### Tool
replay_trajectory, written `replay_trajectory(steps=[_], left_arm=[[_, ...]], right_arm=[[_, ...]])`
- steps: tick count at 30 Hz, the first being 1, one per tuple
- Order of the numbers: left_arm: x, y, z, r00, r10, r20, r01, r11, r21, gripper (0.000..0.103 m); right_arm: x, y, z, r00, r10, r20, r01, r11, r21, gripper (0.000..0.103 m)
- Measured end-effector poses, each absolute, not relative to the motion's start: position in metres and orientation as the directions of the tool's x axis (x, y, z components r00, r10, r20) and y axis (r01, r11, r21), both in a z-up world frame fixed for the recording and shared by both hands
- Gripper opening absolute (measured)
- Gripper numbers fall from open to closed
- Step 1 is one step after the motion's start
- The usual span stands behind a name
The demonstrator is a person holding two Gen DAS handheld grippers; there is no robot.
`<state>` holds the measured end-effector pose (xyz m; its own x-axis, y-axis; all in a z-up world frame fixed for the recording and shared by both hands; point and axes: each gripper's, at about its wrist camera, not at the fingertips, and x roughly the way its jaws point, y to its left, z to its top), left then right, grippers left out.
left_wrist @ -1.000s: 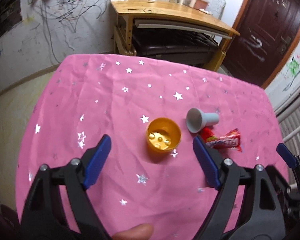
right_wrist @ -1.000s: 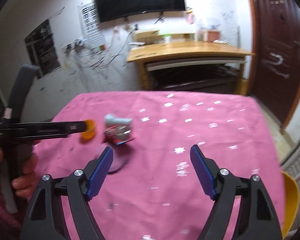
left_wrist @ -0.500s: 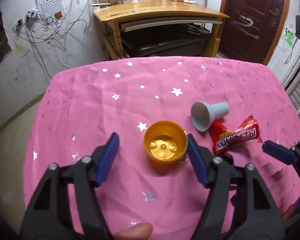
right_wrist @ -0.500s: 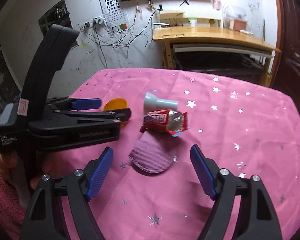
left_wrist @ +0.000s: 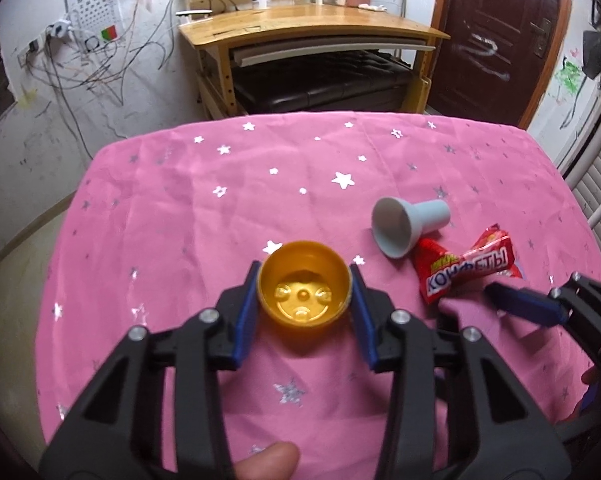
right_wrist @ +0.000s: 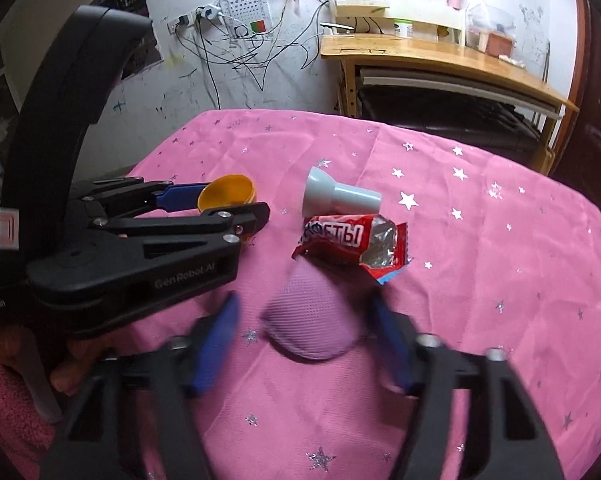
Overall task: Collect trash
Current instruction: 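Grasp the orange cap with the left tool while the right tool grasps the pink pad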
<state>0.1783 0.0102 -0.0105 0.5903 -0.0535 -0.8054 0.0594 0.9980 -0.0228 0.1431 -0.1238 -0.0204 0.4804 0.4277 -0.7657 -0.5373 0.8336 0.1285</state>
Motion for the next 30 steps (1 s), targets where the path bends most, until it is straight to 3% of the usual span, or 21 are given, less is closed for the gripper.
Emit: replay_trajectory(steps=[4,15,30], left_arm=[[0.174,0.020,-0.009,0.588,-0.053,-0.807,0.036,0.999,-0.039,0.040],[0.155,0.025,0.006,0.601,-0.034,-0.799,-0.004,0.999,-0.046,0.040],[0.140,-0.051,0.043,0.645,-0.055,-0.762,0.093,0.996,0.007,0.040]], right_arm=[[0.139,-0.127,-0.021,0.476,0.437,-0.763,-0.546,0.827,0.134,0.042],[0.112,-0.142,-0.010,0.506,0.461,-0.730,-0.555,0.821,0.134,0.042],[0.099,-0.228,0.009,0.639,0.377,-0.670,-0.425,0.899,0.100,0.042]])
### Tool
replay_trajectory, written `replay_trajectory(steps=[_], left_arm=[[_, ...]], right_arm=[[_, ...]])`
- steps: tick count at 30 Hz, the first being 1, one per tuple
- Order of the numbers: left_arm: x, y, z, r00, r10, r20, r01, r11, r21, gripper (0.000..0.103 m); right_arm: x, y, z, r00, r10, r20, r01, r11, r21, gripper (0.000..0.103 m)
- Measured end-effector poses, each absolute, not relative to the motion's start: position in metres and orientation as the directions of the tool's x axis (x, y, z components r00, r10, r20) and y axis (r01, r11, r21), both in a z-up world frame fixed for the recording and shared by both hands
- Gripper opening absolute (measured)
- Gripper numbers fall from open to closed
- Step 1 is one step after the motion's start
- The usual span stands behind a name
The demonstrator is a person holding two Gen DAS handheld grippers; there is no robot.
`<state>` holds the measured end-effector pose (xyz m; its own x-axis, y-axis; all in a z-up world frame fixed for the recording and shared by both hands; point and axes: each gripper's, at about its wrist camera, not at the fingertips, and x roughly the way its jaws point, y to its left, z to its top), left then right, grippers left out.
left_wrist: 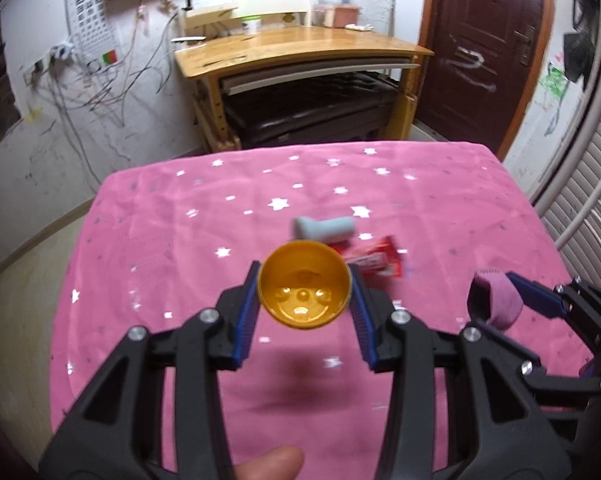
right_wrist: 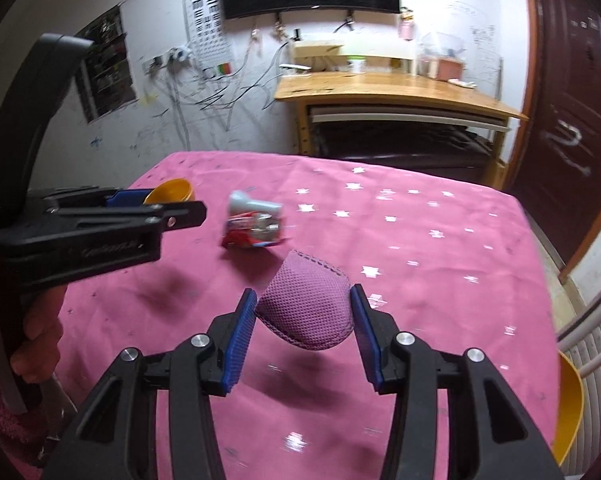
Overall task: Collect trash
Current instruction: 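Grasp the orange cap with the left tool while the right tool grasps the pink pad, then carry cap and pad to the yellow bin and open both tools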
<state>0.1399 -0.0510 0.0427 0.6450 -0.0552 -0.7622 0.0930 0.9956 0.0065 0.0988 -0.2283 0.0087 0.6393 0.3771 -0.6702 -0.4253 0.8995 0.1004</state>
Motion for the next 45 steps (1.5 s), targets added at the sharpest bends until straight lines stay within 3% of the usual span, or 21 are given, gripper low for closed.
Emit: replay_trajectory(steps=[12,21,32,45], left_arm=[[0.139,-0.144,0.046,0.644,-0.092,-0.760,0.219,0.973,0.067,0.040],[0.139,-0.216,0.041,0.605,-0.152,-0.781,0.335,0.939,0.076,0.040],[0.140,-0.302,0.041,0.512,-0.290,-0.809,0.493,0.870,0.000,0.040],[0.146,-0.360,0.027,0.458,-0.313,-0.832,0.554,0.833,-0.009,0.040]], right_arm=[[0.081,-0.354,0.017,0.761,0.290,-0.580,-0.227,0.957,0.180,0.042],[0.068,-0.435,0.000,0.804,0.181,-0.567,-0.067,0.974,0.215,0.042],[0.061,-0.509,-0.031,0.810,0.104,-0.577,0.074,0.958,0.277,0.042],[0.068,-0.542,-0.061,0.768,0.073,-0.636,0.173,0.933,0.316,0.043]])
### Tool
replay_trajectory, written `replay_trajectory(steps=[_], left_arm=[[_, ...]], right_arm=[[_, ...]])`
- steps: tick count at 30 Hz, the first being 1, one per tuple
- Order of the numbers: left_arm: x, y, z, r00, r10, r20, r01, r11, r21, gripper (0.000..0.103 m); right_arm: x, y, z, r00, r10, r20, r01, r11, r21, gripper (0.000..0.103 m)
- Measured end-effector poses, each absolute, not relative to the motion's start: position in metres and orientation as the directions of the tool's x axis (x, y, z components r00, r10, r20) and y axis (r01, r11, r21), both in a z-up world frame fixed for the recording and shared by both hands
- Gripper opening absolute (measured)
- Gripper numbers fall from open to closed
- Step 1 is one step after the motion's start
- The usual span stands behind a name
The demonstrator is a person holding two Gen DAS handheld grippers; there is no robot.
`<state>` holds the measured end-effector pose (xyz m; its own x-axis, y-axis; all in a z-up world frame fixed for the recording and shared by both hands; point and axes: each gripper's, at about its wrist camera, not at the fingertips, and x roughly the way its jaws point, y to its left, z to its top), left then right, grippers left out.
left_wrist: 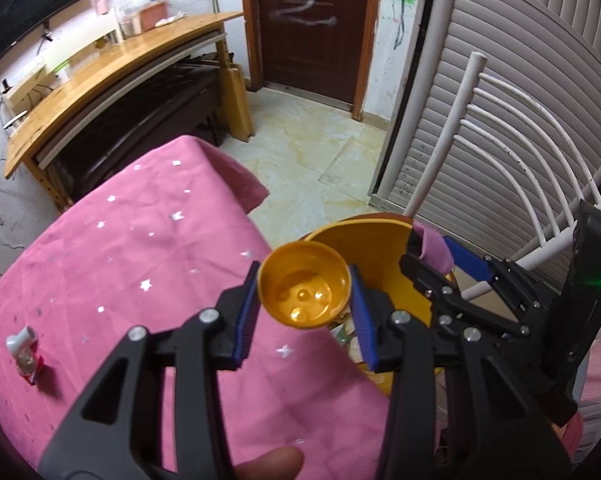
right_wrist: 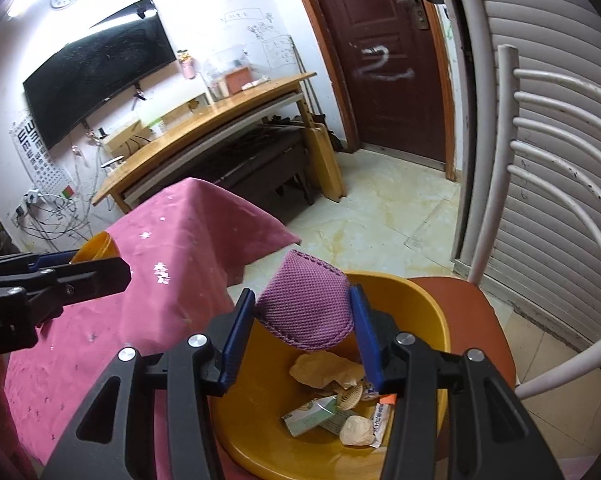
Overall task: Collect trash
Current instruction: 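Carry cap and pad to the yellow bin and open both tools, then move both open tools back over the table toward the funnel and wrapper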
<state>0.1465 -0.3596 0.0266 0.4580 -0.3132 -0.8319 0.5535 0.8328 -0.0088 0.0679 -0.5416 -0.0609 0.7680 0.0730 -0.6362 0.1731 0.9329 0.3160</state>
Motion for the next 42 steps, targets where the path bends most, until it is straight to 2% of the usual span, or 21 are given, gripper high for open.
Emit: replay_trajectory(steps=[8,10,13,24,27,28,42], left_arm=[[0.144,-0.377,0.023,0.429,-0.328,-0.841,0.580,0.814,-0.022,0.040],[0.144,-0.380,0.023,0.426,-0.329,-0.843,0.582,0.813,-0.024,0.040],[0.143,-0.382,0.024,0.427,-0.328,-0.843,0.582,0.813,-0.021,0.040],[0.139,-0.392,0.025,0.387,-0.361,-0.848,0.603,0.796,-0.063,0.040],[0.138,-0.392,0.027,0.373,-0.385,-0.844,0.609,0.788,-0.091,0.055],[0.137,-0.393,0.028,0.374,-0.388,-0.842,0.611,0.787,-0.091,0.057],[0.136,-0.347,0.051,0.446,-0.388,-0.807,0.547,0.831,-0.097,0.057]], right_arm=[[0.071,-0.544,-0.067,0.746,0.049,-0.664,0.209,0.930,0.303,0.046],[0.072,-0.547,-0.069,0.735,0.042,-0.677,0.230,0.924,0.306,0.058],[0.070,-0.550,-0.068,0.738,0.039,-0.673,0.245,0.914,0.322,0.067],[0.059,-0.571,-0.064,0.759,-0.024,-0.651,0.315,0.888,0.335,0.067],[0.056,-0.576,-0.065,0.762,-0.033,-0.646,0.327,0.881,0.341,0.067],[0.055,-0.578,-0.065,0.765,-0.037,-0.644,0.331,0.879,0.343,0.067],[0.047,-0.543,-0.038,0.822,0.008,-0.570,0.227,0.913,0.340,0.067]])
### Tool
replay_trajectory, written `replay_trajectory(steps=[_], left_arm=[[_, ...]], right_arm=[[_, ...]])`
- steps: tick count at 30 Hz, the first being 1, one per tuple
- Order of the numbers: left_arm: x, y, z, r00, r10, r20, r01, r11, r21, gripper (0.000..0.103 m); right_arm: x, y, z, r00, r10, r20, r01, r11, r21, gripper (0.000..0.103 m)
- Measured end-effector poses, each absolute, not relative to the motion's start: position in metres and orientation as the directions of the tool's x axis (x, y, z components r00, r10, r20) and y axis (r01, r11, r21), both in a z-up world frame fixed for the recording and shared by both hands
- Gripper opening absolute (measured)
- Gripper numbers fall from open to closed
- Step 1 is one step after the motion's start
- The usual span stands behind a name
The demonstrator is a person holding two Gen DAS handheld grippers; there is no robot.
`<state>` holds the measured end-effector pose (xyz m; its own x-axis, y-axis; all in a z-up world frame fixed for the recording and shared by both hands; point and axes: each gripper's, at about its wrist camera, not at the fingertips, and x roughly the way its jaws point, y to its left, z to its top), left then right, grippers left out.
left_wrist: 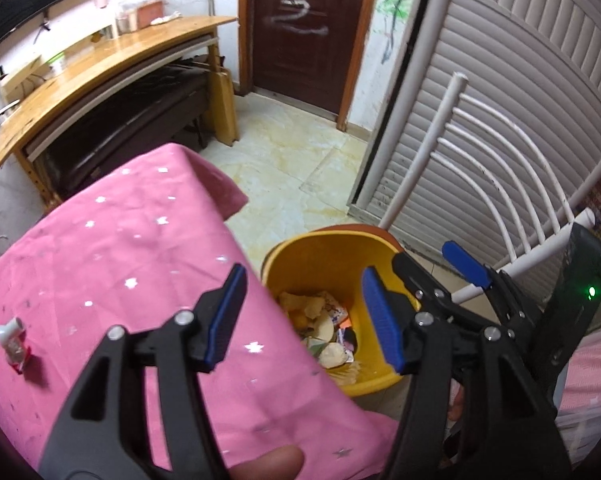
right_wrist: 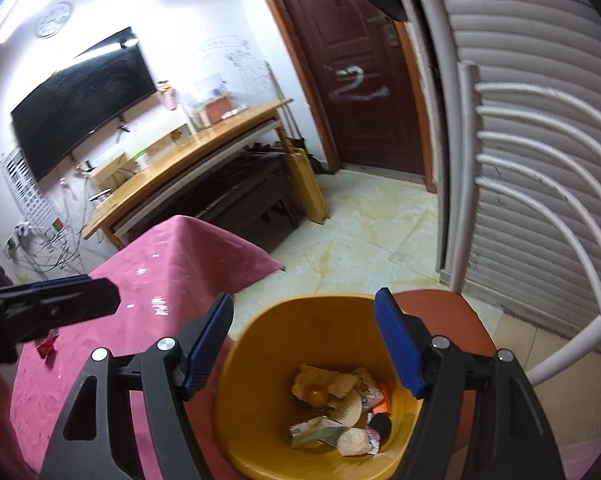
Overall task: Collect trash
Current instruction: 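Move both open tools back over the table toward the funnel and wrapper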
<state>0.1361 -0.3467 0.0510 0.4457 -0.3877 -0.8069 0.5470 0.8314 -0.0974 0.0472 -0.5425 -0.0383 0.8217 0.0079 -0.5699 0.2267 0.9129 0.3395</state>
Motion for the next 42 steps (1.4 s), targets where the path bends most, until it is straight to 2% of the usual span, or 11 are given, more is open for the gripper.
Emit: replay_trajectory(steps=[7,21,24,34,42], left_arm=[[0.143,-0.289,0.069,0.531,-0.345,-0.774,0.466,0.882,-0.073,0.059],[0.177,-0.150,0.092,0.638,-0.238,-0.733,0.247,0.964,-0.099,0.062],[0.182,-0.125,0.090,0.641,-0.206,-0.739,0.203,0.974,-0.095,0.065],[0.195,-0.066,0.069,0.619,-0.133,-0.774,0.098,0.991,-0.092,0.065],[0.212,-0.046,0.039,0.544,-0.135,-0.828,0.047,0.990,-0.131,0.065]], right_arm=[[0.059,-0.504,-0.018,0.829,0.056,-0.557,0.146,0.939,0.311,0.067],[0.103,-0.386,0.010,0.800,0.190,-0.569,-0.069,0.972,0.226,0.068],[0.109,-0.363,0.012,0.789,0.218,-0.574,-0.115,0.971,0.211,0.068],[0.126,-0.292,0.015,0.735,0.338,-0.588,-0.260,0.941,0.215,0.068],[0.131,-0.247,0.012,0.672,0.420,-0.610,-0.383,0.902,0.199,0.068]])
